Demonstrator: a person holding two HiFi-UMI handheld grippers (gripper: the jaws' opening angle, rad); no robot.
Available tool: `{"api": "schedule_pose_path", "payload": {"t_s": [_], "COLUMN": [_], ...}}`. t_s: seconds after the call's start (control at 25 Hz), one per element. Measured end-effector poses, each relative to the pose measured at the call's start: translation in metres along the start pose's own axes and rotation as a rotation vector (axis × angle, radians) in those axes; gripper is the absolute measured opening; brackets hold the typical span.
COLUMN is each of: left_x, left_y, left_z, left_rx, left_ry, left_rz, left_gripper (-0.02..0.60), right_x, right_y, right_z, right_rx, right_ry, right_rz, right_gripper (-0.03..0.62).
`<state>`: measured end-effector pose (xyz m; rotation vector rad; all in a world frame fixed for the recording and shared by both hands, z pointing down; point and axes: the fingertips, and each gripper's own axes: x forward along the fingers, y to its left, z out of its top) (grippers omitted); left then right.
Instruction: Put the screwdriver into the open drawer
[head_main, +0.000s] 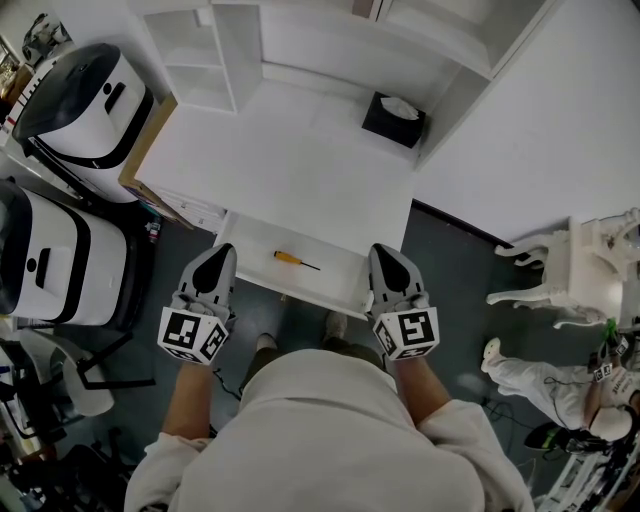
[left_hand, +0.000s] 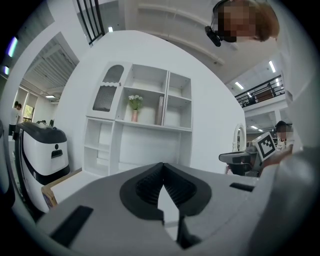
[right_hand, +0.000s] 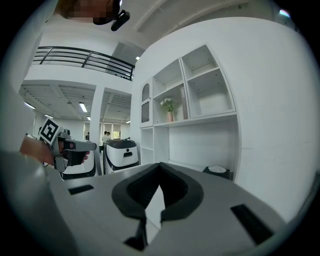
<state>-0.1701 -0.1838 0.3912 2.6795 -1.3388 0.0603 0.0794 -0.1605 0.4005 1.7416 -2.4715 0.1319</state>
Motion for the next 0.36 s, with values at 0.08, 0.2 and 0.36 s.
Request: {"api": "schedule_pose_path", "payload": {"t_s": [0.08, 0.2, 0.36], "left_x": [0.0014, 0.0026, 0.0046], "left_y": [-0.0006, -0.0022, -0.0021], "left_z": [-0.0008, -0.0011, -0.0004], "left_rx": [0.001, 0.007, 0.009], "left_ry": [0.001, 0.004, 0.010], "left_rz": [-0.001, -0.004, -0.004], "left_gripper": [0.005, 0.005, 0.005], "right_x": [0.0001, -0.0002, 0.0020], "right_y": [-0.0002, -0.0005, -0.0013], "right_z": [-0.0007, -0.0015, 0.0014], "right_rx": [-0.002, -0.002, -0.004], "right_ry": [0.002, 0.004, 0.003], "right_rz": [0.001, 0.001, 0.003], "right_gripper": [0.003, 0.003, 0.003]}}
